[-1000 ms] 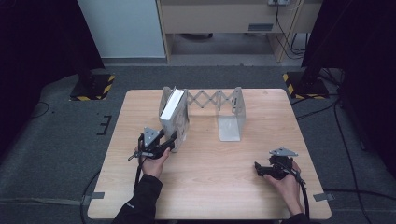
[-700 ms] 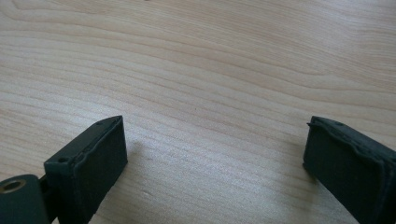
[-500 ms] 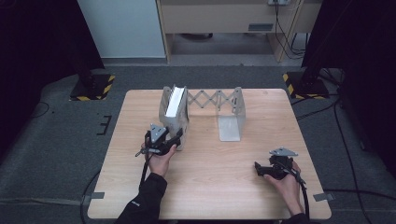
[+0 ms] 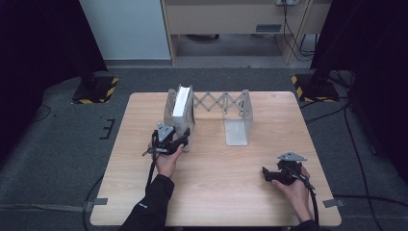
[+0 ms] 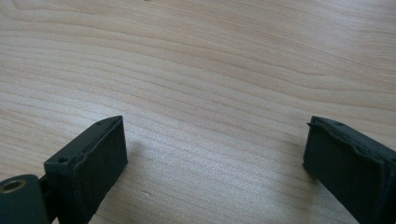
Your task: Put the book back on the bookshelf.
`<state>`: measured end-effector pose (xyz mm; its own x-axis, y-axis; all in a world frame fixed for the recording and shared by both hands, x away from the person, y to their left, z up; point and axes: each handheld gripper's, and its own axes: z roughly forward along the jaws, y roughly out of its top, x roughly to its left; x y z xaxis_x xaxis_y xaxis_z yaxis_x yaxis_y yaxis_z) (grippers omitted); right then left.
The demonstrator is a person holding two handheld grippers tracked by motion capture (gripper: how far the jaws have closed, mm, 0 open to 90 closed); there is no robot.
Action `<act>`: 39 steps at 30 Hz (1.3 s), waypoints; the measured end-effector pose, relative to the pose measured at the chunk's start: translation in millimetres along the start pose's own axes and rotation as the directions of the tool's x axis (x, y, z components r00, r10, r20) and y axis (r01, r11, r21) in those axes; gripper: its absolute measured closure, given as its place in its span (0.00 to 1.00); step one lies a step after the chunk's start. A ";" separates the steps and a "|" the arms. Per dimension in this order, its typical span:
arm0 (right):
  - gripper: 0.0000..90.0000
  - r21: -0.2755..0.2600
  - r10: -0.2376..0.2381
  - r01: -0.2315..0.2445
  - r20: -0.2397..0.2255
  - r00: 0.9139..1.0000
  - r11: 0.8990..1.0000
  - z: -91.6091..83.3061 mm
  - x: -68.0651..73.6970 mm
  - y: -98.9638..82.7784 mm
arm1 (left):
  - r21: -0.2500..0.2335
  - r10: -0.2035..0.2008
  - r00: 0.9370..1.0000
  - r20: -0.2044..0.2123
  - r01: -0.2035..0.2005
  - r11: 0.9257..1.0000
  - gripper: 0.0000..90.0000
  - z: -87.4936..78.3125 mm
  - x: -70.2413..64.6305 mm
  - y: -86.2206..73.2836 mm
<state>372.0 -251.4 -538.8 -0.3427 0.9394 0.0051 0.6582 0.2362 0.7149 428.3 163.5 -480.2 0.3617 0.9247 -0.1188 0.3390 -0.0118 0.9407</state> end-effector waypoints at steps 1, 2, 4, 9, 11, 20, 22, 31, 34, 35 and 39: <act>0.07 0.000 -0.002 0.002 0.000 1.000 1.000 0.0 -0.1 0.1 | 0.004 0.005 1.000 -0.002 -0.005 1.000 0.49 1.2 -0.1 1.1; 0.07 0.000 -0.002 0.002 0.000 1.000 1.000 0.0 -0.1 0.0 | 0.012 0.014 1.000 -0.007 -0.013 1.000 0.49 2.4 -0.3 2.9; 0.07 0.000 -0.001 0.001 0.000 1.000 1.000 0.0 -0.1 0.1 | 0.026 0.037 0.999 -0.018 -0.036 0.999 0.49 5.8 -1.4 6.4; 0.07 0.000 -0.001 0.001 0.000 1.000 1.000 0.0 -0.1 0.1 | 0.007 0.034 0.999 -0.019 -0.034 0.999 0.49 12.2 -1.1 5.8; 0.07 0.000 -0.001 0.001 0.000 1.000 1.000 0.0 0.0 0.1 | 0.003 0.032 0.999 -0.020 -0.032 0.999 0.49 13.3 -1.6 5.6; 0.07 -0.001 -0.006 0.006 0.000 1.000 1.000 0.3 -0.1 0.3 | 0.022 0.035 0.999 -0.026 -0.035 0.999 0.47 21.5 -4.8 9.5; 0.07 -0.001 -0.006 0.006 0.000 1.000 1.000 0.3 -0.1 0.3 | 0.022 0.037 0.999 -0.021 -0.036 0.999 0.47 21.9 -5.0 9.0; 0.07 0.000 -0.005 0.005 -0.001 1.000 1.000 0.3 -0.1 0.3 | 0.029 0.029 0.999 0.025 -0.030 0.999 0.41 8.5 -0.1 9.3; 0.07 -0.001 -0.005 0.005 -0.001 1.000 1.000 0.3 -0.1 0.3 | 0.068 0.037 0.998 0.059 -0.041 0.997 0.38 -7.9 2.6 10.6; 0.07 -0.001 -0.005 0.005 0.000 1.000 1.000 0.3 -0.1 0.3 | 0.068 0.043 0.997 0.064 -0.047 0.997 0.37 -12.0 2.8 10.5; 0.07 0.001 -0.003 0.003 -0.002 1.000 1.000 0.3 0.0 0.3 | 0.058 0.034 0.994 0.103 -0.040 0.998 0.33 -33.8 6.0 6.5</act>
<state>372.4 -251.2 -538.8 -0.3458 0.9383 0.0046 0.6576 0.2389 0.7145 403.4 181.8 -464.1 0.4608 0.8795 -0.1192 0.3743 -0.0708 0.9246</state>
